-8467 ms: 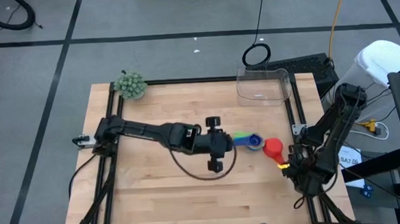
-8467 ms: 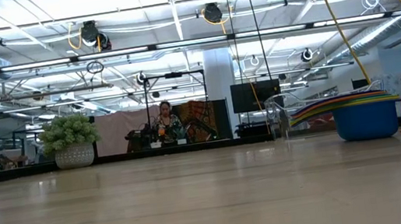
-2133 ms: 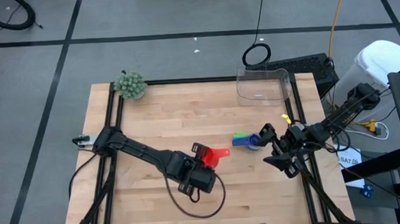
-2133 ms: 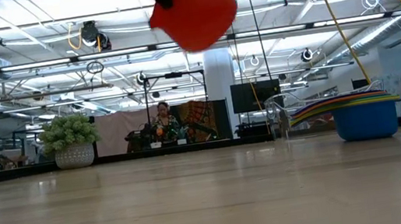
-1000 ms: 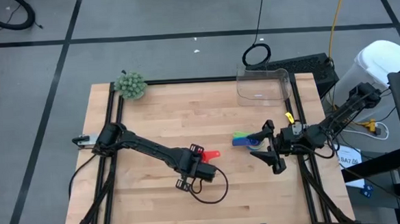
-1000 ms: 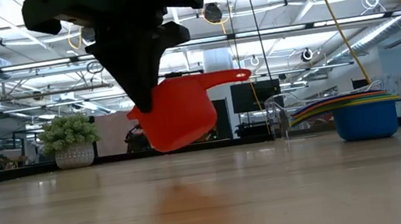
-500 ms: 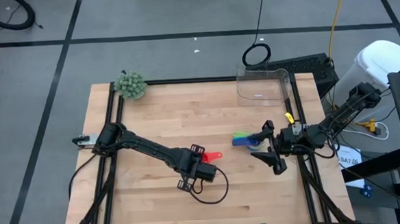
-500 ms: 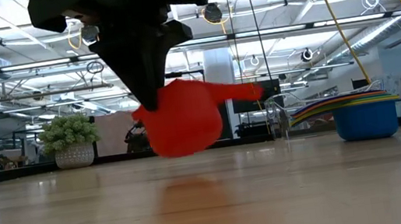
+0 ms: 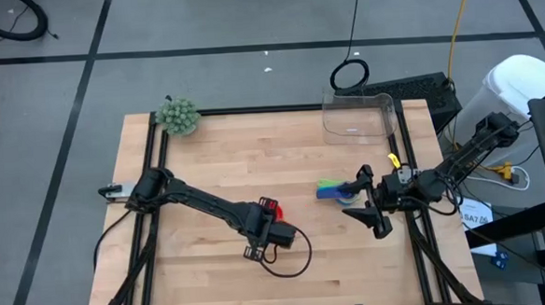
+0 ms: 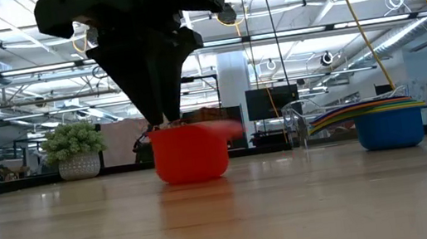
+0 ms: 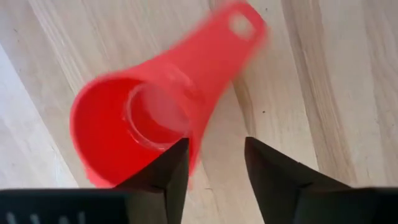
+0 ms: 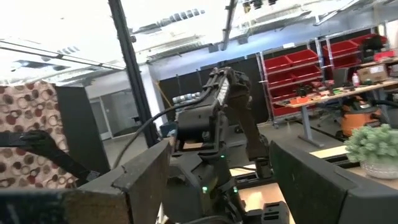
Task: Nest measuring cups in basket
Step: Stack the measuring cups on top of the orange measuring cup
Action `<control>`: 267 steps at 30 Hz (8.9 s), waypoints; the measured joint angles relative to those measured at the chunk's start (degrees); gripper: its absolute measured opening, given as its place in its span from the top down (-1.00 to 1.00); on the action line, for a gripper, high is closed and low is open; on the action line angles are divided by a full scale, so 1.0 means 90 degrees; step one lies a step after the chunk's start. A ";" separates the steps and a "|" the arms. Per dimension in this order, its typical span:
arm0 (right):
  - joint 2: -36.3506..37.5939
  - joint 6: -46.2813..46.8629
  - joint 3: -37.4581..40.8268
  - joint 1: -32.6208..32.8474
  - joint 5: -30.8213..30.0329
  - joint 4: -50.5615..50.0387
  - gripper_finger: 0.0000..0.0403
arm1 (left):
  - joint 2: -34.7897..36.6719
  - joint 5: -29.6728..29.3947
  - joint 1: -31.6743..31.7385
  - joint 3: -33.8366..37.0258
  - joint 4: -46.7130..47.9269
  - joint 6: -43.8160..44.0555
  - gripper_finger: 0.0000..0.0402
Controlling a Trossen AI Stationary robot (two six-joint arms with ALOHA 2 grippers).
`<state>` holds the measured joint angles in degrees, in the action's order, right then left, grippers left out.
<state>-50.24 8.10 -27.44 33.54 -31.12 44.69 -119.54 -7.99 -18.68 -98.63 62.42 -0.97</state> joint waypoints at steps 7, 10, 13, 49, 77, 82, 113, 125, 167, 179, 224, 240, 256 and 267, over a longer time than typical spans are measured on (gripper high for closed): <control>0.0252 -0.0036 -0.0024 0.0000 -0.0096 -0.0801 -0.34 | 0.0004 -0.0353 0.0000 0.0000 0.0062 -0.0047 0.11; 0.0417 0.0018 -0.0357 0.0000 -0.0666 -0.2846 -0.34 | 0.0037 -0.0591 0.0012 -0.0100 0.0155 -0.0019 0.11; 0.0439 0.0221 -0.0878 -0.0002 -0.0989 -0.4467 -0.34 | 0.0038 -0.0797 0.0012 -0.0393 0.0419 0.0079 0.11; -0.2754 0.0779 -0.4719 -0.1312 0.0915 -1.3110 -0.41 | 0.0052 -0.1746 0.1001 -0.1088 -0.1336 -0.0060 0.11; -0.3528 -0.0386 -0.2977 -0.2807 0.2327 -1.0040 -0.60 | 0.3800 -0.2760 0.1165 0.1158 -0.1601 0.0628 0.11; -0.3530 -0.0674 -0.2956 -0.3067 0.2323 -0.9872 -0.60 | 0.4429 -0.2840 0.0701 0.2048 -0.2690 0.0673 0.11; -0.3958 -0.0957 -0.2956 -0.3689 0.2650 -0.9752 -0.55 | 0.4511 -0.3507 -0.0029 0.2543 -0.2686 0.1345 0.11; -0.3958 -0.1003 -0.2956 -0.3638 0.2769 -0.9751 -0.17 | 0.4511 -0.3512 -0.0029 0.2543 -0.2679 0.1355 0.11; -0.3708 -0.0782 -0.2774 -0.3177 0.2944 -1.0165 -0.82 | 0.4509 -0.3514 -0.0019 0.2540 -0.2555 0.1319 0.11; -0.3708 -0.0801 -0.2306 -0.3343 0.2716 -0.9564 -0.83 | 0.4511 -0.3512 -0.0019 0.2540 -0.2546 0.1324 0.11; -0.3710 -0.0936 -0.2249 -0.3351 0.2799 -0.9576 0.27 | 0.4511 -0.3509 -0.0019 0.2538 -0.2546 0.1312 0.11; -0.3756 -0.1692 -0.4343 -0.2804 0.2224 -0.9651 0.28 | 0.4510 -0.3512 0.0078 0.2538 -0.2214 0.1574 0.11; -0.6422 -0.2453 -0.7571 -0.2160 0.2320 -0.9574 0.28 | 0.5170 -0.4578 -0.0732 0.2535 -0.0180 0.3384 0.11; -0.7111 -0.2520 -0.8367 -0.2397 0.2660 -0.9359 0.28 | 0.5252 -0.5751 -0.1863 0.2656 0.0235 0.4419 0.11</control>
<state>-114.24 -14.58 -102.75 11.96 -7.18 -39.54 -72.27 -59.75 -35.44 -74.72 64.53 38.80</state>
